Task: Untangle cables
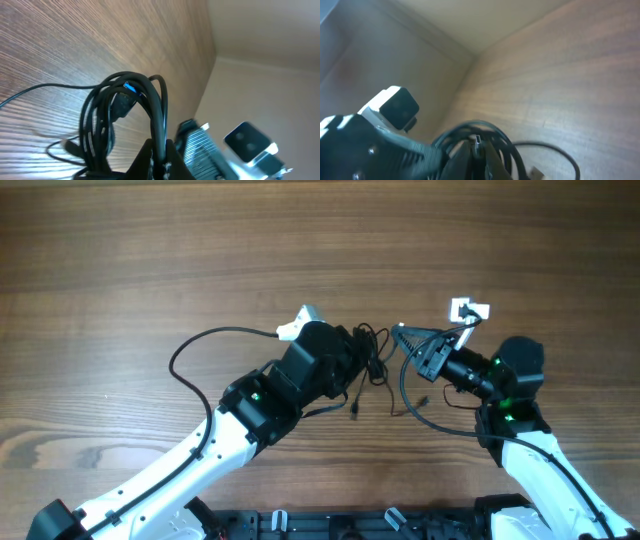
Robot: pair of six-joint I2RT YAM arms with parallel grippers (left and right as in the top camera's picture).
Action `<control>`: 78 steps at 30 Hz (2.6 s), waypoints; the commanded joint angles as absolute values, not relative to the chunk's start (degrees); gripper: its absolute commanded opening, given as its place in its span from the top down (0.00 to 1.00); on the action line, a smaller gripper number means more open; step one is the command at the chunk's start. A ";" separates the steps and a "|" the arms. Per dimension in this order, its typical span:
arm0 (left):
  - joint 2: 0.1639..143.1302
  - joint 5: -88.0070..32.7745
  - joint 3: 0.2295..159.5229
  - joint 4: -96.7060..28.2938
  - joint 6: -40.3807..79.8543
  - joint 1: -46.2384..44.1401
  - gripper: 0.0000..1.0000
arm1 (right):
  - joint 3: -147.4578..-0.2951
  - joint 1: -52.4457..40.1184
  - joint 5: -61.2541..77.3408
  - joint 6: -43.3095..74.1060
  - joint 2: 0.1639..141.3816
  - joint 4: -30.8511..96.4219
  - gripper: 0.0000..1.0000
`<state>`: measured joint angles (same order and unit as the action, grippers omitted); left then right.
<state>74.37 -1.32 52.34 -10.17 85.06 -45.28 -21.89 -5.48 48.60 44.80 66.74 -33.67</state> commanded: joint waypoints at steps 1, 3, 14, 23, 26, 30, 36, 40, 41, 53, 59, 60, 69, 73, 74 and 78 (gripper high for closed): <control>74.39 2.35 52.36 -7.84 89.01 -45.17 0.96 | -22.11 -5.85 52.38 44.71 66.65 -31.90 0.96; 74.39 1.30 52.36 -7.86 89.01 -45.17 0.96 | -22.11 -5.85 51.81 44.84 66.65 -32.08 0.96; 74.39 -0.51 52.36 -7.64 89.27 -47.13 0.96 | -22.11 -10.44 37.91 51.16 66.65 -36.12 0.95; 74.39 4.08 52.36 -7.64 96.01 -47.13 0.96 | -22.11 -13.72 34.09 59.11 66.65 -37.93 0.95; 74.39 6.57 52.36 -7.20 101.78 -47.13 0.96 | -22.11 -15.05 35.00 59.13 66.65 -37.21 0.96; 74.39 7.64 52.36 -5.15 103.39 -47.13 0.96 | -22.11 -17.39 35.18 58.83 66.65 -33.95 0.96; 74.39 9.65 52.36 -3.90 103.35 -46.81 0.96 | -22.11 -18.52 40.32 55.07 66.65 -30.20 0.96; 74.39 9.74 52.36 -4.10 101.30 -45.71 0.96 | -22.11 -18.52 47.68 50.04 66.65 -31.68 0.96; 74.39 9.72 52.36 -4.10 99.72 -45.32 0.96 | -22.11 -18.46 49.04 48.75 66.65 -31.64 0.96; 74.37 7.55 52.36 -7.27 96.23 -40.64 0.96 | -22.11 -18.44 57.34 43.18 66.65 -30.89 0.96; 74.37 2.74 52.36 -4.14 96.23 -40.75 0.96 | -22.11 -18.48 54.41 38.72 67.92 -30.57 0.91; 74.37 2.09 52.36 -4.08 96.20 -40.75 0.96 | -22.11 -18.48 53.08 38.70 68.55 -30.59 0.88; 74.37 3.68 52.36 -4.54 96.23 -38.61 0.96 | -22.13 -13.19 51.46 36.21 69.56 -30.57 0.41; 74.37 3.70 52.36 -5.02 96.23 -37.43 0.96 | -22.13 -4.93 60.29 39.57 67.59 -30.65 0.35; 74.37 3.70 52.36 -5.34 96.25 -37.23 0.96 | -22.13 -3.68 62.57 39.72 67.22 -30.92 0.35; 74.39 4.19 52.36 -6.46 96.95 -36.95 0.96 | -22.11 -2.90 75.18 37.39 65.19 -32.71 0.35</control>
<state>74.48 2.90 51.22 -6.39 96.51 -37.41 -22.22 -2.42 60.86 38.83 67.44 -31.75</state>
